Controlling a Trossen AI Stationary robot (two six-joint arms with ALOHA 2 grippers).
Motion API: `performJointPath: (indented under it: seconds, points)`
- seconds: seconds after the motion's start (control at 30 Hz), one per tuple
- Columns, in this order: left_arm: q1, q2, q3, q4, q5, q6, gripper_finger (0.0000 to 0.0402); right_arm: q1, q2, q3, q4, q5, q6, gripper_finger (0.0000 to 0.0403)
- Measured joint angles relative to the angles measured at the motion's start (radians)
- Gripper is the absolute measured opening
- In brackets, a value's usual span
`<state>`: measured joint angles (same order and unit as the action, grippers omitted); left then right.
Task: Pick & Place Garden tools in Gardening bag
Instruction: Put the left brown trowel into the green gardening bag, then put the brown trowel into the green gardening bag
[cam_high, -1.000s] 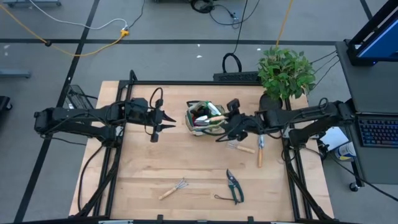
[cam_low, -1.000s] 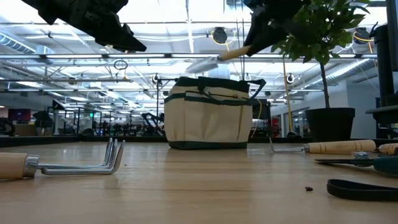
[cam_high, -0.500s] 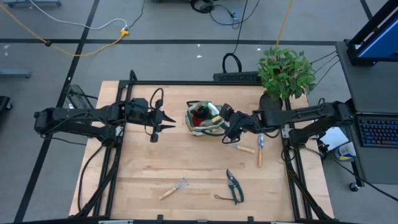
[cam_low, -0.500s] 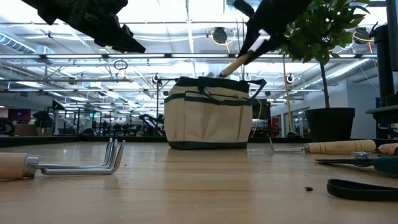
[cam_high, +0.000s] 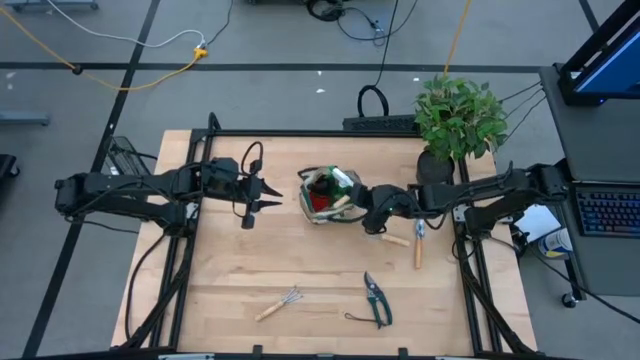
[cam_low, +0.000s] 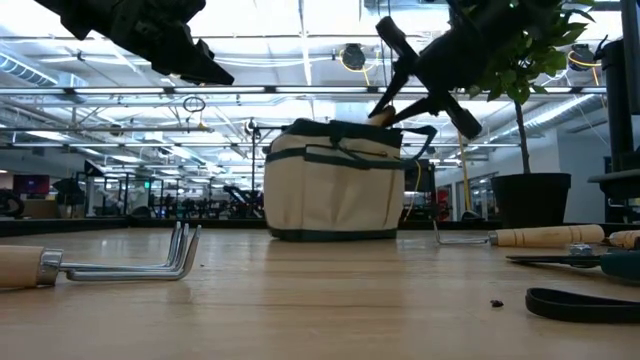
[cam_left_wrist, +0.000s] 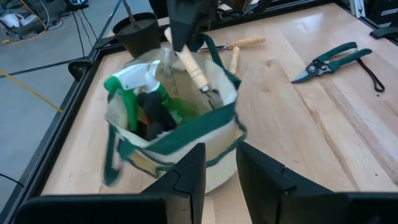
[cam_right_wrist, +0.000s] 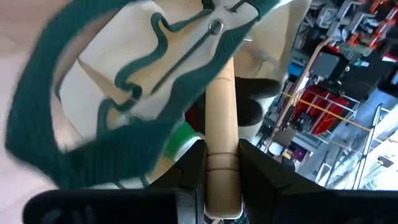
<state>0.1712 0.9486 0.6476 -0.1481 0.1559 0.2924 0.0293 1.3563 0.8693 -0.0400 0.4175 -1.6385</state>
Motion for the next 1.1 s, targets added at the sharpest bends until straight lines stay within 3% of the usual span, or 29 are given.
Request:
performJointPath:
  seconds: [0.2,0.33,0.63,0.9,1.1]
  points:
    - [0.000,0.000,0.000,0.031,0.000,0.000,0.0093,-0.026,0.000,-0.021,0.025,-0.095,0.003,0.0060]
    - [0.000,0.000,0.000,0.040,0.000,0.000,0.0093,-0.043,0.003,-0.022,0.035,-0.179,0.084,0.0089]
    - [0.000,0.000,0.000,0.040,0.000,0.001,0.0093,-0.050,0.034,-0.023,0.140,-0.178,0.163,0.0156]
    - [0.003,0.000,0.000,0.031,-0.001,0.002,0.0093,-0.048,0.024,-0.023,0.140,0.062,0.316,0.0174]
    - [0.003,0.000,0.000,0.031,-0.001,0.002,0.0093,-0.034,0.024,-0.023,0.167,0.070,0.298,0.0166]
